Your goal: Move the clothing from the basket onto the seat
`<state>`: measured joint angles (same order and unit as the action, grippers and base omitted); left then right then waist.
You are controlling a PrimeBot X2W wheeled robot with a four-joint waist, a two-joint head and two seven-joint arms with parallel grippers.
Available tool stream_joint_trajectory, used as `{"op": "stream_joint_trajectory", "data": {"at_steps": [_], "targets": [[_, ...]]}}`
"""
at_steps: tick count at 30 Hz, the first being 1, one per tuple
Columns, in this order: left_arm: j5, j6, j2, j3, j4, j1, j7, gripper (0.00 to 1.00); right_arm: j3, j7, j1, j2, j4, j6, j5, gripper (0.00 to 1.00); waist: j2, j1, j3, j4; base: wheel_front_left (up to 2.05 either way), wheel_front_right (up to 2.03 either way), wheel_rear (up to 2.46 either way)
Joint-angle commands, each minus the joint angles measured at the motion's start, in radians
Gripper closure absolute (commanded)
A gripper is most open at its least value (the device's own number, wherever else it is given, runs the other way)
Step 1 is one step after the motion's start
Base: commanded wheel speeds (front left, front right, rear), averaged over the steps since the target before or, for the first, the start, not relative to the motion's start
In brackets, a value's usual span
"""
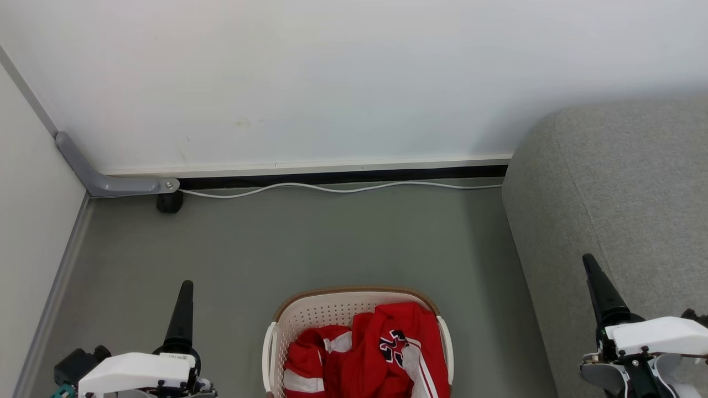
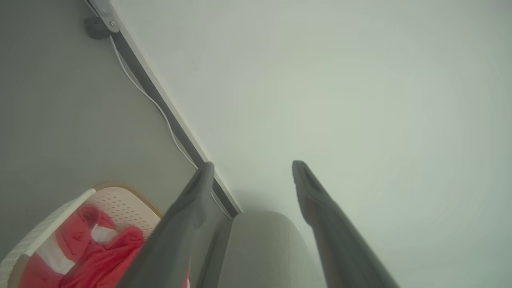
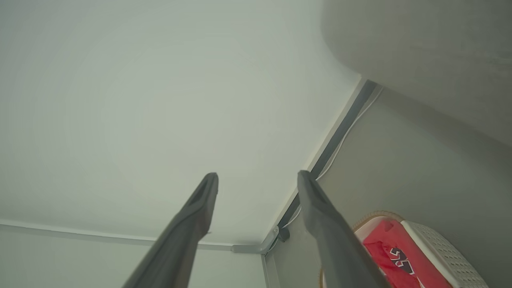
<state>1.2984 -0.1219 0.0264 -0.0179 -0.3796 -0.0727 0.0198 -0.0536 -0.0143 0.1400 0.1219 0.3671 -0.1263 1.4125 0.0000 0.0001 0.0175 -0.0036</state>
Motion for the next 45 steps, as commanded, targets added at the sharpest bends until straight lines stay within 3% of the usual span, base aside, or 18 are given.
{"op": "stream_joint_trajectory", "data": {"at_steps": [1, 25, 45], "targets": [[-0.039, -0.003, 0.016, -0.008, 0.021, -0.061, 0.012, 0.00, -0.015, -0.019, 0.055, 0.025, -0.019, -0.003, -0.032, 0.00, 0.0000, -0.0001, 0.000, 0.000, 0.00, 0.00, 0.00], [-0.423, -0.005, 0.022, 0.007, 0.018, -0.107, 0.080, 0.00, -0.089, -0.086, 0.135, 0.073, 0.032, -0.004, -0.361, 0.00, 0.0000, -0.0001, 0.014, 0.000, 0.00, 0.00, 0.00], [-0.803, -0.005, 0.023, 0.002, 0.004, -0.141, 0.142, 0.00, -0.167, -0.148, 0.201, 0.118, 0.089, -0.004, -0.650, 0.00, 0.0000, -0.0001, 0.026, -0.003, 0.00, 0.00, 0.00]]}}
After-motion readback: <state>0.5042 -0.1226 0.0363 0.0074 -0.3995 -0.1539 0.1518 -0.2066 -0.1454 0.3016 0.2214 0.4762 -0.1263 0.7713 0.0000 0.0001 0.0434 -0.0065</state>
